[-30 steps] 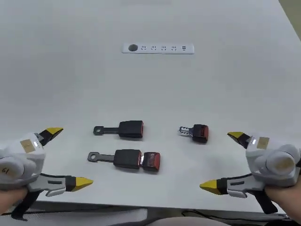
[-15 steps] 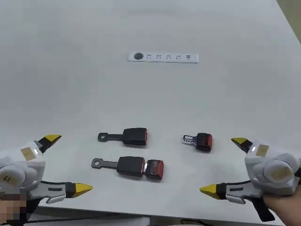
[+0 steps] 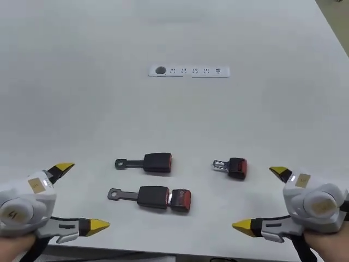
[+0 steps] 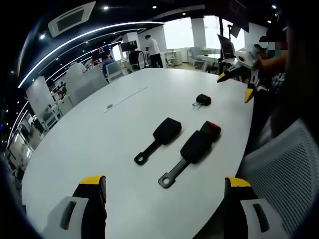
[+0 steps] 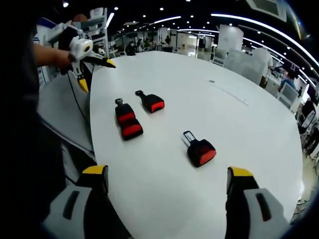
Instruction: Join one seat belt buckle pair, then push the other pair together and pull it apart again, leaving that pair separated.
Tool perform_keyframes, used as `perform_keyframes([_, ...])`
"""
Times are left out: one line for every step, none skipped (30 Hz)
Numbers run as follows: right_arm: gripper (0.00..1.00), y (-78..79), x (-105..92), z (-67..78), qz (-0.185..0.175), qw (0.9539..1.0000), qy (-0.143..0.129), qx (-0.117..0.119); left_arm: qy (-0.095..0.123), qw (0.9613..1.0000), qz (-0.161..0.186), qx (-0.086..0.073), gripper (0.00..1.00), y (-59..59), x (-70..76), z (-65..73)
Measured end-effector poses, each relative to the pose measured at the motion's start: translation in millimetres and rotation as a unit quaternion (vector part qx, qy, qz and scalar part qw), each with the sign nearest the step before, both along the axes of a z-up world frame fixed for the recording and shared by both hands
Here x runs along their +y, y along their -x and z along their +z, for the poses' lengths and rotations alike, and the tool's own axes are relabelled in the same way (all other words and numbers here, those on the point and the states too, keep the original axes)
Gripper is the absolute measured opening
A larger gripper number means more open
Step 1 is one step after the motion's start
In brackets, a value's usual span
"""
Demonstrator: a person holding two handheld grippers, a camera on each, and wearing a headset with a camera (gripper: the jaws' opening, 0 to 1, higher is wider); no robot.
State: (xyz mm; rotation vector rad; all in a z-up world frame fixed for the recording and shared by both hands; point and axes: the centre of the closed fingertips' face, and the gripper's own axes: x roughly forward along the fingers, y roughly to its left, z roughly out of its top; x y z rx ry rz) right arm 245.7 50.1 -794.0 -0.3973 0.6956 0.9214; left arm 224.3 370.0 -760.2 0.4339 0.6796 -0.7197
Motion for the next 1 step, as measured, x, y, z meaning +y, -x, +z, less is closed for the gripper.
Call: perform_keyframes([1.00,-0.3,0.1,-0.1,-0.001,1.0000,-0.001,0.000,-0.003,1.0000,-0.003,0.000,1.00,1.3,-0.4,-0.6])
